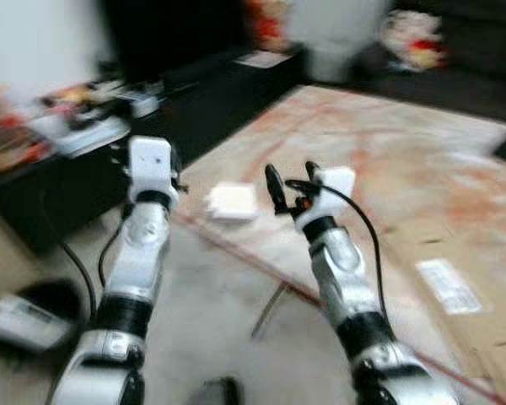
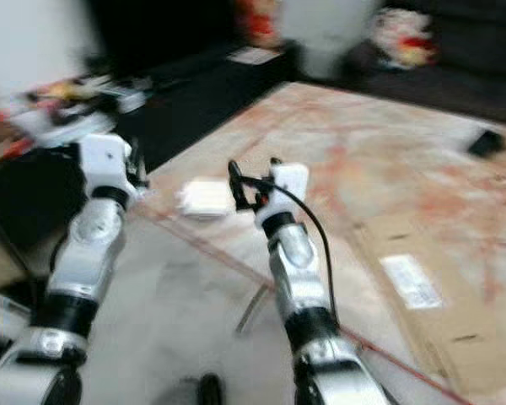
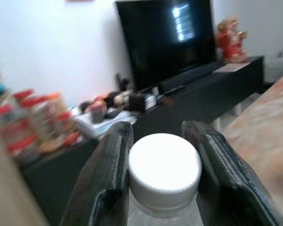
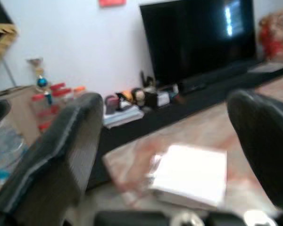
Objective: Picking trash to rubbish bin
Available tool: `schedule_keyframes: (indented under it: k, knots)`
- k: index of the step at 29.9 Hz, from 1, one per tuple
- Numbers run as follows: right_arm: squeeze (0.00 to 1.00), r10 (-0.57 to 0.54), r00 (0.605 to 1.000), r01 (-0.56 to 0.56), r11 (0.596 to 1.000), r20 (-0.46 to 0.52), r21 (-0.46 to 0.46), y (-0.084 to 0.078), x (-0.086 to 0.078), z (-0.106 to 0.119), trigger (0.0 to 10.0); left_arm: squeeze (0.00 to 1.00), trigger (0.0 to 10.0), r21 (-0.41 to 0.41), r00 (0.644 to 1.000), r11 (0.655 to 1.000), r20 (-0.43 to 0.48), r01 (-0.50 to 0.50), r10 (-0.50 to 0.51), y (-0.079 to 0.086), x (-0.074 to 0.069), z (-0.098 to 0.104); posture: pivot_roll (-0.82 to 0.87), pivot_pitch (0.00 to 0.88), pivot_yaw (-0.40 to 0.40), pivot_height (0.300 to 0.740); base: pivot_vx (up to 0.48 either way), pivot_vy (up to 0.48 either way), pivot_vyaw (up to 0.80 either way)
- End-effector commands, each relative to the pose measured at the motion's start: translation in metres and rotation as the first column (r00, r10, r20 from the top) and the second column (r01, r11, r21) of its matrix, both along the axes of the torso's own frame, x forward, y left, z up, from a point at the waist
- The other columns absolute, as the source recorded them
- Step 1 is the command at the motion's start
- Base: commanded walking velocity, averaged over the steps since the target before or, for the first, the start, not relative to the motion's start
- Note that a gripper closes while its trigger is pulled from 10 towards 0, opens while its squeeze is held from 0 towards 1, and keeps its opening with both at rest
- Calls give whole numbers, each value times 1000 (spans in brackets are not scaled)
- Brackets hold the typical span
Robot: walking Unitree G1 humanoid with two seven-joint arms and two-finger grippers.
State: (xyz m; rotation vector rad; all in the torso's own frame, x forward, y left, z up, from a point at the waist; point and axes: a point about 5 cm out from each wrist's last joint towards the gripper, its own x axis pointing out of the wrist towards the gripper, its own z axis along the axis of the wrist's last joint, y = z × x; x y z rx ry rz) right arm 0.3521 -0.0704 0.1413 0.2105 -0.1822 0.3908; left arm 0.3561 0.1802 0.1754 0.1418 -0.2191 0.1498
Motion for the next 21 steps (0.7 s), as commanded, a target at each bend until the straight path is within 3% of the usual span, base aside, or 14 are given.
schedule_keyframes:
  k: [1,21]
  knots:
    - [0,2,1000,-2,1000,16,12,3,3,8,10000,0,10000,9,999,1000,50,15,-15,-4,3,16,55,0,84,740,-270,0,0]
    - [0,7,1000,-7,1000,1,3,1,3,4,10000,0,10000,18,999,999,30,-39,38,15,-5,10,58,2,65,740,-268,0,0]
